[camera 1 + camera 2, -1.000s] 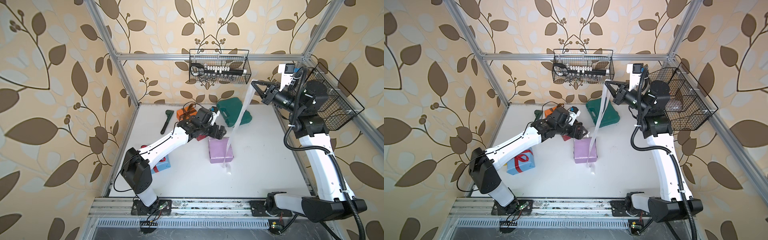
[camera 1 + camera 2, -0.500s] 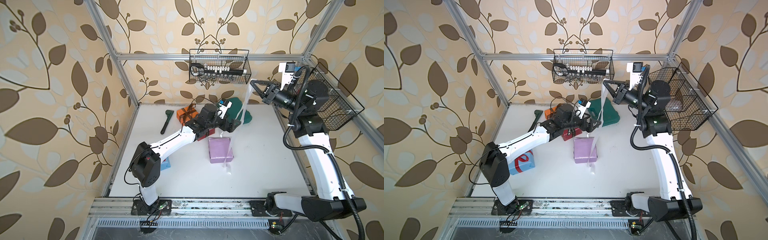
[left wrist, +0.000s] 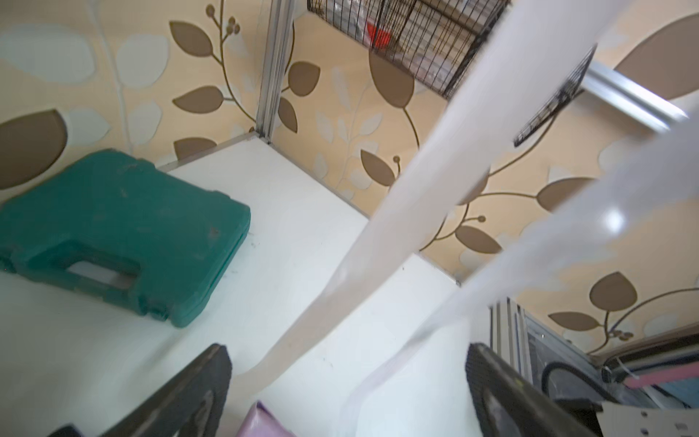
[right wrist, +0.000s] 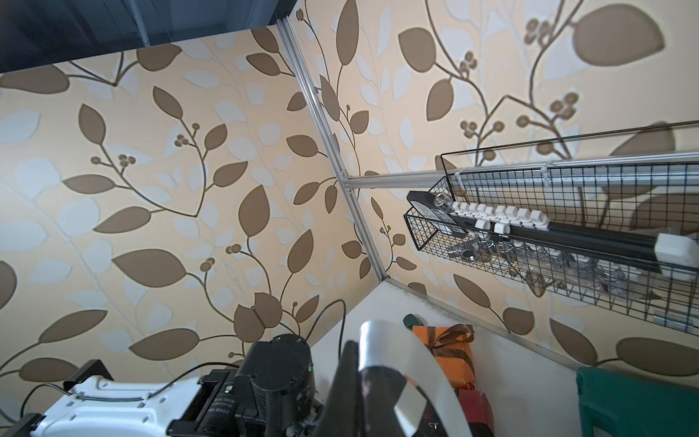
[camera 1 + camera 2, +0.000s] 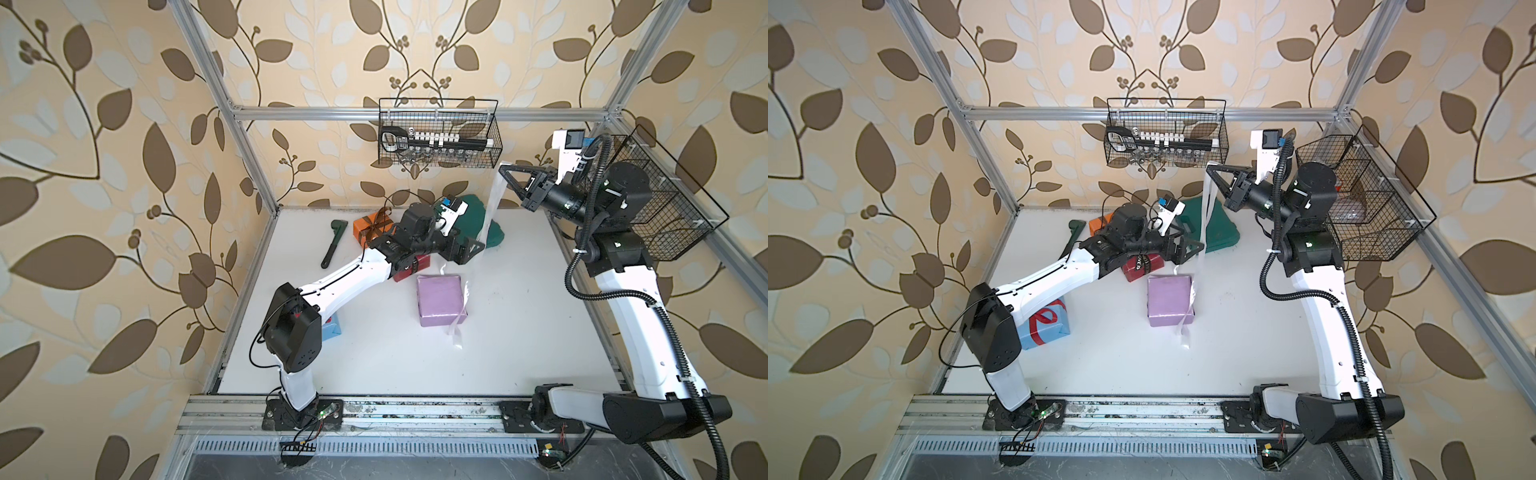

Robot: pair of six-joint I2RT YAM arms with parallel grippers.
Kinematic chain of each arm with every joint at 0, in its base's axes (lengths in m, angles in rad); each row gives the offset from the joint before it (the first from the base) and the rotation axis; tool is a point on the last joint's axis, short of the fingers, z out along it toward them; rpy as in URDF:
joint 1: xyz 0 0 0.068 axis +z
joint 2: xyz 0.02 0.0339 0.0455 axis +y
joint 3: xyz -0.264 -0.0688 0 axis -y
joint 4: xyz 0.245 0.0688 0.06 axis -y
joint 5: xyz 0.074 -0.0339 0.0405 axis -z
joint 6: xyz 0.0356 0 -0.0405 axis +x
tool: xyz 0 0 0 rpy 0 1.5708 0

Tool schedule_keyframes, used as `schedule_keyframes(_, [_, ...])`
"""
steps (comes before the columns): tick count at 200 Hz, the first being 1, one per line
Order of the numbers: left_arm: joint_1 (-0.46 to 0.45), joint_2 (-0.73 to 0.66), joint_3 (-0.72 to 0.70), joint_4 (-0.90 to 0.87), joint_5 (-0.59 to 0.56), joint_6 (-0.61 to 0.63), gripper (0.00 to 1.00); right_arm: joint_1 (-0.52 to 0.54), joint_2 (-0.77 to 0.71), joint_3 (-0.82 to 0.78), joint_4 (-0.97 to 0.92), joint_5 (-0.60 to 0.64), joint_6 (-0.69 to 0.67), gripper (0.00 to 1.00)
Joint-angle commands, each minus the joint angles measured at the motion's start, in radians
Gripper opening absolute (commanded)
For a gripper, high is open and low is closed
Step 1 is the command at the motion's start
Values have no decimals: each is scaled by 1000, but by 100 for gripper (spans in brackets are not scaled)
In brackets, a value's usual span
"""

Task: Untie the ribbon bows on the gift boxes
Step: Pull the ribbon from the gift box.

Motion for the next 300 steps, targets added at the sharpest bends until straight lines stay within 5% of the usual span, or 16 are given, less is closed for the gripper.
schedule_keyframes(1, [-9,-126,-55,-50,4,68,99,-4,-8,-24,7,11,-10,0])
schedule_keyframes(47, [-9,-192,-153,42,23,36,99,-1,8,-74,84,-22,68,0])
schedule_keyframes(141, [-15,150,182,178,113,-15,99,7,-11,-91,153,-80,150,0])
schedule_keyframes(193, [-15,246,242,248,91,-67,99,5,-24,-94,229,-129,224,0])
schedule_keyframes(201, [-15,245,239,250,90,-67,93,5,-30,-92,221,-125,217,0])
schedule_keyframes(223, [-5,213,205,231,93,-51,46,-1,-47,-88,150,-85,164,0])
schedule_keyframes(246, [14,150,133,197,71,-21,16,-17,-68,-92,52,7,92,0])
schedule_keyframes(300, [65,37,-28,170,76,-23,10,-58,-76,-108,-30,123,31,0])
